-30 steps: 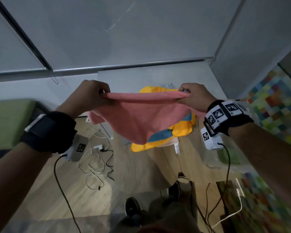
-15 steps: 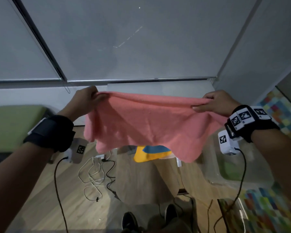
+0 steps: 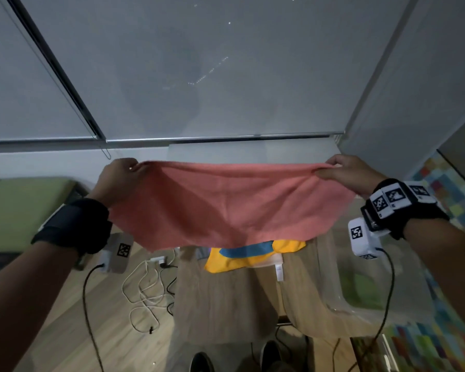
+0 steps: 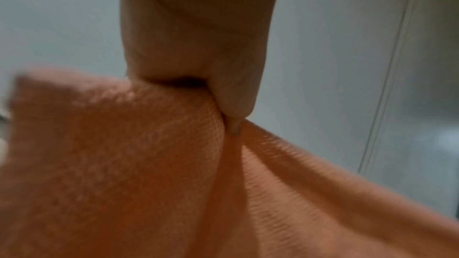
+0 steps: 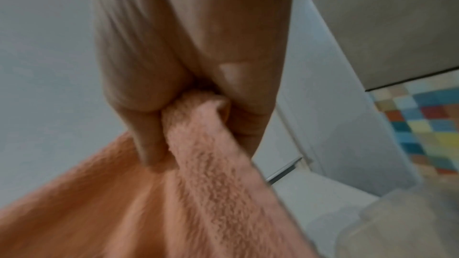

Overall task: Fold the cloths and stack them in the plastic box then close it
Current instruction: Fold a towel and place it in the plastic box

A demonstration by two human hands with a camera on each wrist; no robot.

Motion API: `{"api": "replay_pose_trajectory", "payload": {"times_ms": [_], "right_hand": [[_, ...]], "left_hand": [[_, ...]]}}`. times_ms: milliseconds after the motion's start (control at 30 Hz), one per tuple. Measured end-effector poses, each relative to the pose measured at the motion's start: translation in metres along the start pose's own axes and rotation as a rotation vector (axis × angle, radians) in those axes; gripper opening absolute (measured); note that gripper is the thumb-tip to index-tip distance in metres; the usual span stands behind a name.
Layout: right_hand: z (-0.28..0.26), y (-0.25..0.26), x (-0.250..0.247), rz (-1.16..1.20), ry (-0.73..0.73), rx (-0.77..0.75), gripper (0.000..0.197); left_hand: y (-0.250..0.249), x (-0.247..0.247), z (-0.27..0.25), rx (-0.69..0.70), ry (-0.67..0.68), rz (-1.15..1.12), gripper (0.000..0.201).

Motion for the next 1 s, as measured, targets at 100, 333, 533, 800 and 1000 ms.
{"api": "replay_pose_trajectory", "payload": {"times_ms": [100, 333, 533, 800, 1000], "right_hand": [[-0.001, 0.022, 0.031, 0.212, 0.013, 0.054, 0.007], [-0.013, 0.089, 0.139, 0.418, 0.199, -0.016, 0.023], [-0.023, 0.093, 0.153, 0.626, 0.147, -0.002, 0.035], [-0.034, 0.094, 0.143, 0.605, 0.154, -0.057, 0.024], [-0.039, 0.098, 0.147, 0.633, 0.112, -0.064, 0.028]], "left_hand": [[-0.029, 0.016, -0.009, -0.065, 0.162, -0.295, 0.043], [-0.137, 0.083, -0.078, -0.134, 0.571, -0.553, 0.032], [-0.152, 0.103, -0.093, -0.167, 0.625, -0.687, 0.028], [-0.143, 0.093, -0.099, -0.132, 0.566, -0.809, 0.013], [-0.140, 0.098, -0.103, -0.136, 0.552, -0.818, 0.016]]}}
Point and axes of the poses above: each hand's wrist, its own z-axis towards the middle knuckle, its own x-axis out of the palm, y = z × x, the point moved 4 cm from there along z, towards the middle knuckle, and after that the axes turned 15 degrees about -x, right-handed, at the moved point
